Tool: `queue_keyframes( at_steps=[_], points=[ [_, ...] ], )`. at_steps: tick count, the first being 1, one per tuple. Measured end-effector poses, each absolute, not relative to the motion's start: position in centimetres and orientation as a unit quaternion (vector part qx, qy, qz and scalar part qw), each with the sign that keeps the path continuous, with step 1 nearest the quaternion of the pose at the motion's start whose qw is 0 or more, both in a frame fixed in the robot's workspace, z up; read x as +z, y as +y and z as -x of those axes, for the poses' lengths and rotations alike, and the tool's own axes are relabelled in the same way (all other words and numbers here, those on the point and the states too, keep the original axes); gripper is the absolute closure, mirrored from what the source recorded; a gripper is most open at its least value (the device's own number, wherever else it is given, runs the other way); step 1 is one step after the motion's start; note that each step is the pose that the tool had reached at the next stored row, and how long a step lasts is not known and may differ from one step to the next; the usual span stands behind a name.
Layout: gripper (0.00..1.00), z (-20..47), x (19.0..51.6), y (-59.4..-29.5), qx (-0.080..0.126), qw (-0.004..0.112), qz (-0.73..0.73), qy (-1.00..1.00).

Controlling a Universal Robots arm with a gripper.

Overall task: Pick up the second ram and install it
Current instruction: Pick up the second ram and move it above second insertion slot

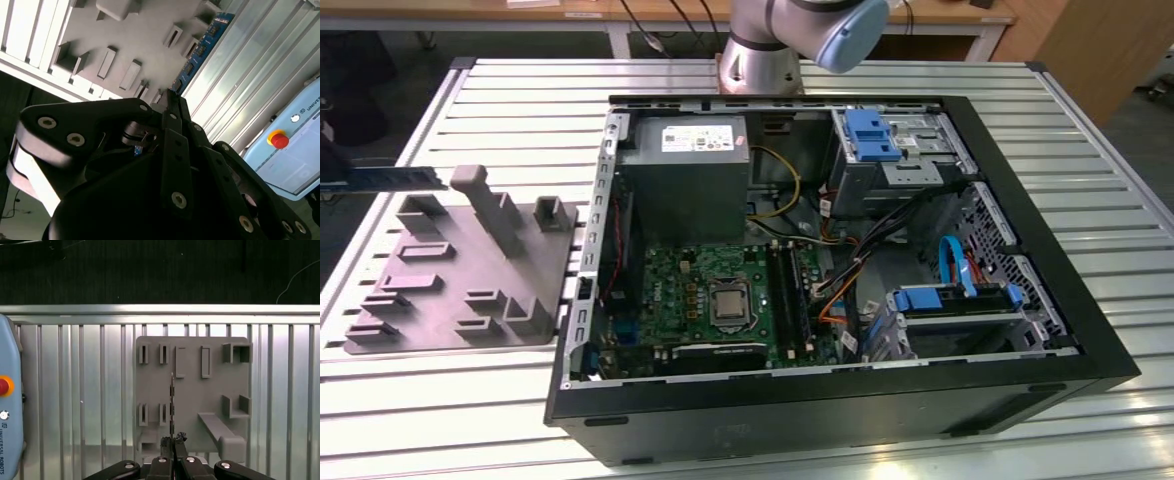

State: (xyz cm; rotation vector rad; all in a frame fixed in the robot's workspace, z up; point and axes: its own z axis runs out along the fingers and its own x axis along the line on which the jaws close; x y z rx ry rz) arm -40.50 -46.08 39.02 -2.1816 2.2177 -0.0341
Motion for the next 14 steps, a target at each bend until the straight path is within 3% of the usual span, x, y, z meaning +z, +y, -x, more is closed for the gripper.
queue_keyframes(
  at_steps=[14],
  points=[
    [0.87, 35.6, 39.0, -46.2, -0.011, 0.015, 0.701, 0.713]
  ],
)
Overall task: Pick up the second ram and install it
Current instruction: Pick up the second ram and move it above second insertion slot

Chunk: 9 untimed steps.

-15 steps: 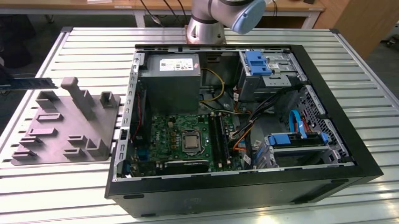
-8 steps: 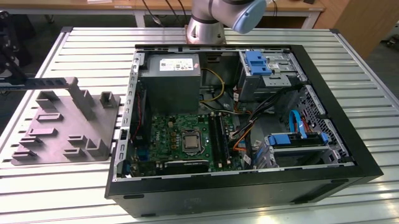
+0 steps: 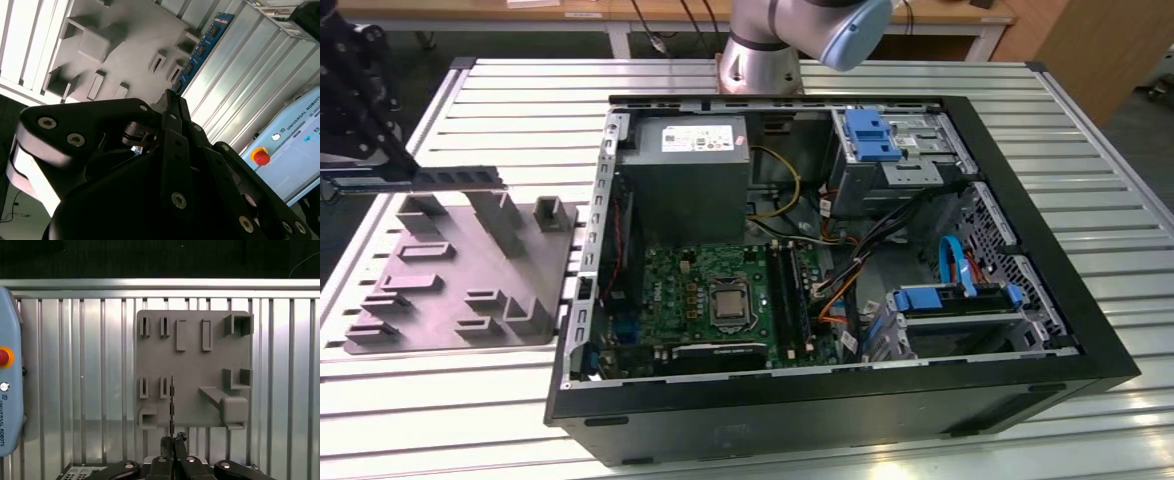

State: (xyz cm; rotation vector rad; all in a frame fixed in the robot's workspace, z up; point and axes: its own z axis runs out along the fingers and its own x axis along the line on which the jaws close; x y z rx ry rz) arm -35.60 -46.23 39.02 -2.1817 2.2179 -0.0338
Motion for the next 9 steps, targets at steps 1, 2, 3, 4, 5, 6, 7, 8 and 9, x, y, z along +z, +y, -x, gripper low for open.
queue_keyframes(
  at_steps=[1, 2, 3, 4, 5, 6, 7, 8, 9],
  points=[
    [0.87, 35.2, 39.0, -46.2, -0.011, 0.015, 0.701, 0.713],
    [0.87, 34.8, 39.0, -46.3, -0.011, 0.015, 0.701, 0.713],
    [0.87, 34.3, 39.0, -46.3, -0.011, 0.015, 0.701, 0.713],
    [0.87, 33.9, 39.0, -46.3, -0.011, 0.015, 0.701, 0.713],
    [0.87, 33.5, 39.0, -46.3, -0.011, 0.015, 0.701, 0.713],
    [0.87, 33.1, 39.0, -46.4, -0.011, 0.015, 0.701, 0.713],
    [0.87, 32.8, 39.0, -46.4, -0.011, 0.015, 0.701, 0.713],
    [0.87, 32.4, 39.0, -46.4, -0.011, 0.015, 0.701, 0.713],
    [0.87, 31.9, 39.0, -46.4, -0.011, 0.015, 0.701, 0.713]
  ],
)
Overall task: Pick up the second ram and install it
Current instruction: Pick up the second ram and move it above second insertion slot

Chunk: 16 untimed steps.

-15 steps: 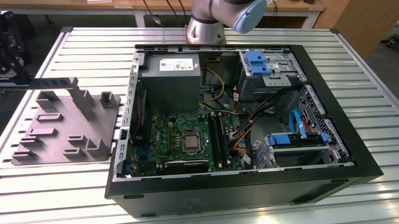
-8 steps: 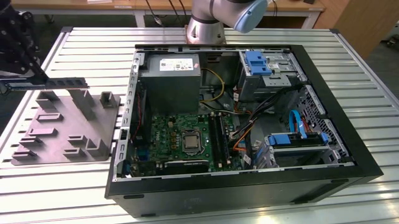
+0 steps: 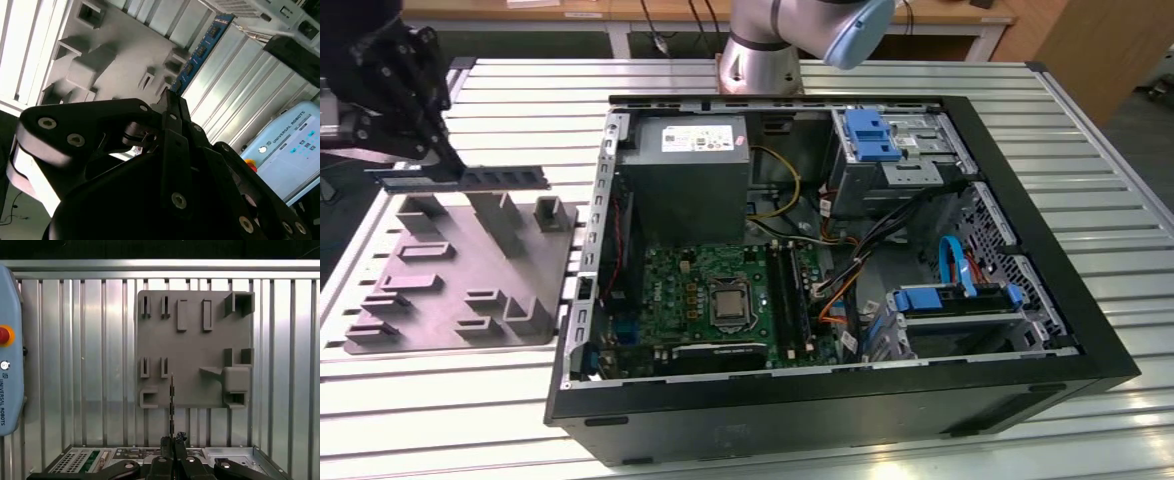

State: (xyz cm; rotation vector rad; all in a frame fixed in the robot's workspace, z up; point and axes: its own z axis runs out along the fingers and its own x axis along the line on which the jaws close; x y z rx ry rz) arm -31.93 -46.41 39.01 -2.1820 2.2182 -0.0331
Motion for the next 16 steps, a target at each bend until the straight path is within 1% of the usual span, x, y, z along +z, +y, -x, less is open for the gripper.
queue_keyframes(
  at_steps=[16],
  points=[
    [0.87, 25.0, 39.0, -46.8, -0.01, 0.014, 0.701, 0.713]
  ],
)
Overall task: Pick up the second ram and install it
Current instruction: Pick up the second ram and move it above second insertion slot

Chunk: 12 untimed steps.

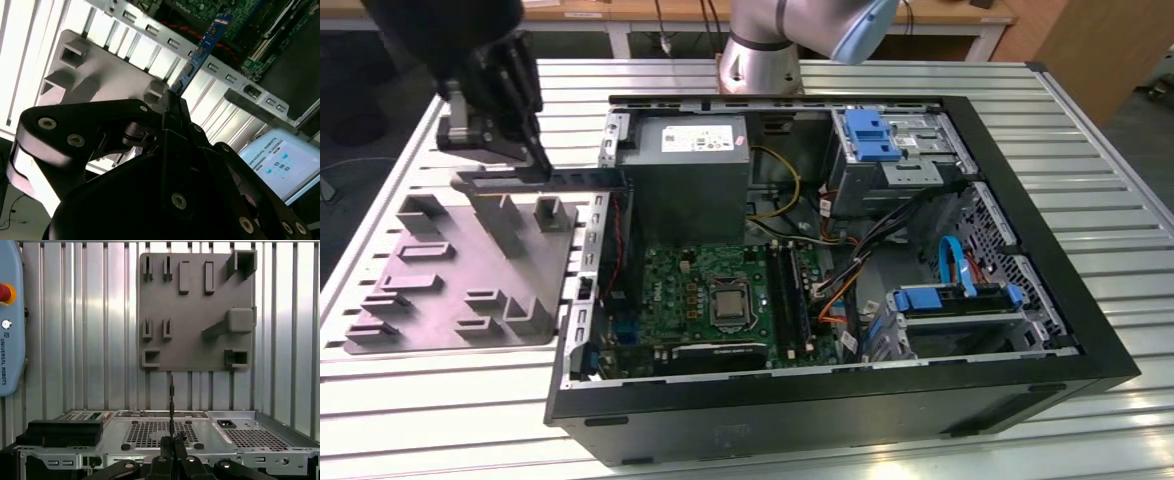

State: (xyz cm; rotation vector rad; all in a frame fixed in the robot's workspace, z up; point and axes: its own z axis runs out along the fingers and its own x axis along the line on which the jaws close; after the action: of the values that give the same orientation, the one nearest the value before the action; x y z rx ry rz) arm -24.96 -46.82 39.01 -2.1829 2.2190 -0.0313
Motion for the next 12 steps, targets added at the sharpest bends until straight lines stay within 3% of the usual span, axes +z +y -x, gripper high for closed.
queue_keyframes(
  at_steps=[12],
  points=[
    [0.87, 19.5, 39.0, -47.1, -0.009, 0.014, 0.701, 0.713]
  ],
)
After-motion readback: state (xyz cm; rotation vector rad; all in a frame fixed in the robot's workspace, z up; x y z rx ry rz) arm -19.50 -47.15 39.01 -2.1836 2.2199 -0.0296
